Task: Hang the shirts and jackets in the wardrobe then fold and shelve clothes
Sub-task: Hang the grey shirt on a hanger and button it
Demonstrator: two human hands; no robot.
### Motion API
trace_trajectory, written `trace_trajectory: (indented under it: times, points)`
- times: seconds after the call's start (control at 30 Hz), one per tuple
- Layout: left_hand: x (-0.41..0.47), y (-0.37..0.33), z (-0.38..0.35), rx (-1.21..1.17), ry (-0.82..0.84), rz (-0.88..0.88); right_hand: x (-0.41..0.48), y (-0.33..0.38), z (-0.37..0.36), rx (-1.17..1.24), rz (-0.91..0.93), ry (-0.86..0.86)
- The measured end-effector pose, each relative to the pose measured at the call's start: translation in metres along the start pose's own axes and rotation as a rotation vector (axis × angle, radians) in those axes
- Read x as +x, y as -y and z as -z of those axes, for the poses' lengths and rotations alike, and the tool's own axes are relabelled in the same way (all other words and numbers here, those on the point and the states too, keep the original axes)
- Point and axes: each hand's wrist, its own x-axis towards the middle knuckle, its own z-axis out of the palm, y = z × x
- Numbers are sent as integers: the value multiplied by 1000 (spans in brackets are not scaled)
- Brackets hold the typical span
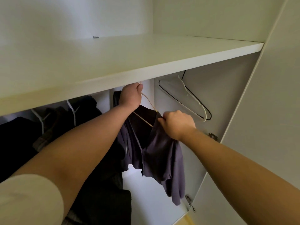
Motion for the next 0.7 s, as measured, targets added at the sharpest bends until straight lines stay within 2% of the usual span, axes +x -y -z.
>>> trace_trajectory:
  times: [0.33, 0.5, 0.7]
  points:
    - [-12, -8, 17, 45, 0, 126, -5, 23, -2, 58, 27, 73]
    - [-19, -4, 19, 37, -40, 211, -9, 37, -5, 49, 68, 68]
    - [-30, -18, 25, 103, -110, 273, -14, 53, -10, 145, 50, 65]
